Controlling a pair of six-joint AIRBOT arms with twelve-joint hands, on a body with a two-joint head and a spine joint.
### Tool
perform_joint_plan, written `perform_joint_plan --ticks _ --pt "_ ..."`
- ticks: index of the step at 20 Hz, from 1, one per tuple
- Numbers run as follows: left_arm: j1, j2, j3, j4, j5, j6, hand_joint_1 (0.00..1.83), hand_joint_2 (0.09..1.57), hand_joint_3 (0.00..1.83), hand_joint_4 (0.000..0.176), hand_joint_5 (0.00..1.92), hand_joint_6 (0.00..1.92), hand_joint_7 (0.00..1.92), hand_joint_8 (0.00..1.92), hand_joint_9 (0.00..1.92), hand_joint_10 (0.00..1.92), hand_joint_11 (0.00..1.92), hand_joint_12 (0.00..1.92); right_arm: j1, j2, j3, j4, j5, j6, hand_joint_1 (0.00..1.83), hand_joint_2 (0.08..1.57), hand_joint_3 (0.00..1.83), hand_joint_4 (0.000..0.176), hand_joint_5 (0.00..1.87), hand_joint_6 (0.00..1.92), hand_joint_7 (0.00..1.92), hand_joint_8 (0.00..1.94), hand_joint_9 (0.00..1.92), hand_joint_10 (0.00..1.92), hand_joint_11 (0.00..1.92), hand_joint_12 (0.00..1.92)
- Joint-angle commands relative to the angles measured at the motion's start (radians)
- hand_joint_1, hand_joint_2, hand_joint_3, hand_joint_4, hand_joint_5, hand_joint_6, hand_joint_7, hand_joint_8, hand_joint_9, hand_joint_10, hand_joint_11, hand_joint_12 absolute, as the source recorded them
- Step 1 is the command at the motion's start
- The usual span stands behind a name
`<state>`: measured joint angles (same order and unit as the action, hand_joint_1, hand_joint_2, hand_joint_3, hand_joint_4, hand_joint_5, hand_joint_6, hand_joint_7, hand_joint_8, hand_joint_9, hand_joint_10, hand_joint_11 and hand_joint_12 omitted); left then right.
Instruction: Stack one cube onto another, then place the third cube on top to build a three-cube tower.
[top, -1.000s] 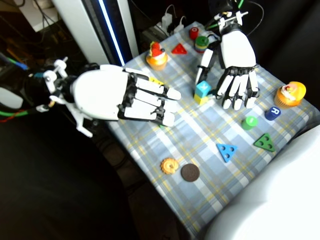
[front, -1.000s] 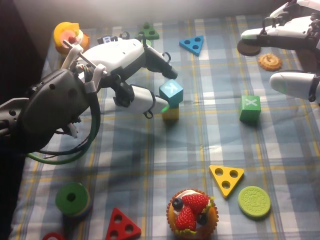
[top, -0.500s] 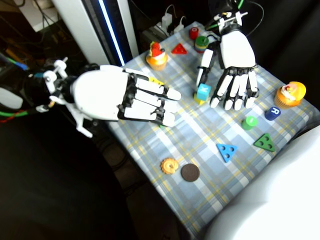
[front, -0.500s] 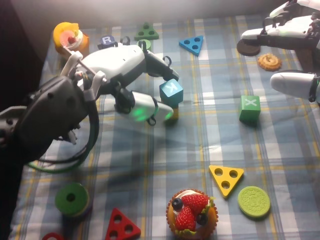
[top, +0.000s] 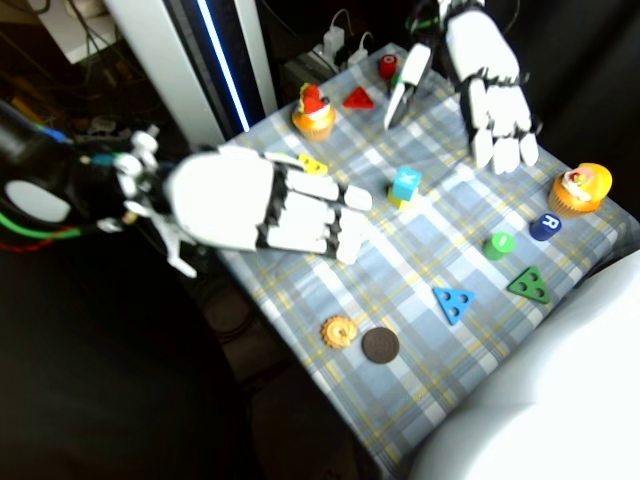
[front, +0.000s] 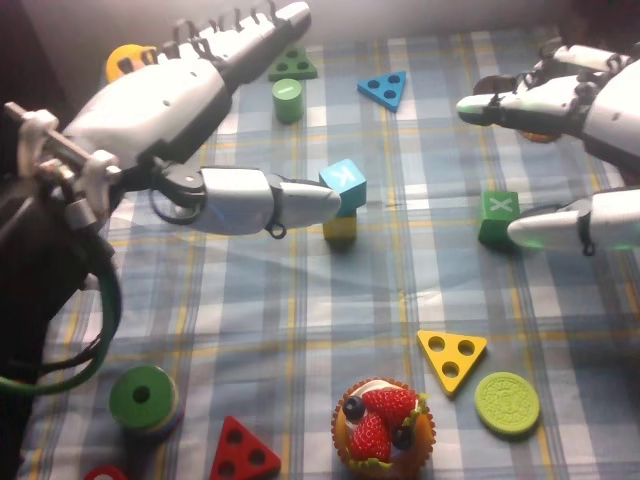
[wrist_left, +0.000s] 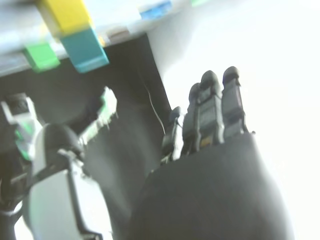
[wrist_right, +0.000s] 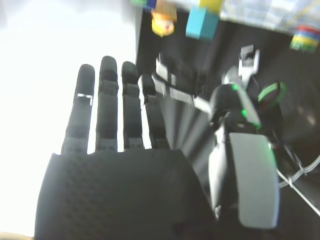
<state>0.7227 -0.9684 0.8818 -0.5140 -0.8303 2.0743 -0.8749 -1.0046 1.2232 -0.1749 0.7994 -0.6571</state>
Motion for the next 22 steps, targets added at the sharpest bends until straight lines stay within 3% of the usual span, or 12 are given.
perform_joint_plan --ticks 1,2,3,6,7,9,11,17,18,19,20,22 --pt "0.011 0.026 -0.012 0.050 -0.170 -0.058 0.60 0.82 0.00 0.176 0.00 0.00 0.00 0.00 0.00 0.00 0.00 0.00 0.019 -0.012 0.014 0.028 0.067 0.005 0.56 1.00 0.00 0.014 0.23 0.00 0.38 0.00 0.46 0.00 0.10 0.94" --pt "0.027 0.040 -0.025 0.064 -0.196 -0.097 0.53 0.83 0.00 0.176 0.00 0.00 0.00 0.00 0.00 0.00 0.00 0.00 0.023 -0.021 0.021 0.027 0.053 0.005 0.69 0.99 0.00 0.000 0.28 0.00 0.41 0.00 0.45 0.00 0.06 0.98" --pt "0.050 0.064 -0.047 0.082 -0.238 -0.142 0.53 0.83 0.00 0.176 0.00 0.00 0.00 0.00 0.00 0.00 0.00 0.00 0.027 -0.031 0.028 0.027 0.038 0.001 0.76 0.98 0.00 0.000 0.31 0.01 0.42 0.01 0.43 0.00 0.03 0.98" --pt "0.088 0.100 -0.089 0.098 -0.312 -0.164 0.63 0.79 0.00 0.176 0.00 0.00 0.00 0.00 0.00 0.00 0.00 0.00 0.050 -0.048 0.033 0.027 -0.009 -0.043 0.73 0.97 0.00 0.001 0.38 0.01 0.44 0.00 0.44 0.00 0.04 1.02" --pt "0.094 0.104 -0.095 0.101 -0.323 -0.164 0.59 0.78 0.00 0.176 0.00 0.00 0.00 0.00 0.00 0.00 0.00 0.00 0.055 -0.052 0.033 0.028 -0.016 -0.053 0.74 0.96 0.00 0.012 0.41 0.00 0.45 0.00 0.45 0.00 0.02 1.06" --pt "0.102 0.110 -0.107 0.103 -0.340 -0.164 0.60 0.77 0.00 0.176 0.00 0.00 0.00 0.00 0.00 0.00 0.00 0.00 0.062 -0.060 0.036 0.028 -0.023 -0.064 0.82 0.96 0.00 0.000 0.54 0.01 0.52 0.01 0.52 0.02 0.04 1.19" --pt "0.104 0.110 -0.109 0.103 -0.345 -0.171 0.61 0.77 0.00 0.176 0.00 0.00 0.00 0.00 0.00 0.00 0.00 0.00 0.067 -0.063 0.038 0.028 -0.026 -0.071 0.83 0.97 0.00 0.000 0.69 0.01 0.62 0.01 0.61 0.02 0.13 1.18" --pt "0.118 0.119 -0.116 0.105 -0.368 -0.197 0.59 0.76 0.00 0.176 0.00 0.00 0.00 0.00 0.00 0.00 0.02 0.01 0.068 -0.068 0.045 0.040 -0.032 -0.074 1.07 0.97 0.00 0.000 1.02 0.03 0.87 0.03 0.79 0.05 0.27 1.07" --pt "0.119 0.119 -0.116 0.104 -0.367 -0.197 0.59 0.76 0.00 0.176 0.00 0.00 0.00 0.00 0.00 0.00 0.04 0.02 0.070 -0.070 0.046 0.040 -0.032 -0.074 1.09 1.03 0.02 0.000 1.08 0.62 0.90 0.02 0.82 0.05 0.30 1.09" --pt "0.120 0.119 -0.117 0.103 -0.367 -0.198 0.58 0.76 0.00 0.176 0.00 0.00 0.01 0.00 0.02 0.01 0.08 0.04 0.072 -0.071 0.046 0.040 -0.032 -0.074 1.09 1.07 0.01 0.016 1.04 0.84 0.92 0.02 0.85 0.05 0.34 1.09" --pt "0.120 0.119 -0.117 0.101 -0.367 -0.198 0.57 0.76 0.00 0.176 0.00 0.00 0.02 0.01 0.04 0.01 0.09 0.04 0.076 -0.071 0.046 0.040 -0.032 -0.074 1.11 1.08 0.00 0.000 1.03 0.89 0.93 0.02 0.87 0.06 0.37 1.11" --pt "0.121 0.119 -0.117 0.097 -0.367 -0.198 0.57 0.76 0.00 0.176 0.00 0.00 0.01 0.00 0.02 0.00 0.05 0.03 0.082 -0.073 0.048 0.040 -0.032 -0.074 1.14 1.09 0.00 0.000 1.03 0.90 0.95 0.03 0.89 0.07 0.38 1.14"
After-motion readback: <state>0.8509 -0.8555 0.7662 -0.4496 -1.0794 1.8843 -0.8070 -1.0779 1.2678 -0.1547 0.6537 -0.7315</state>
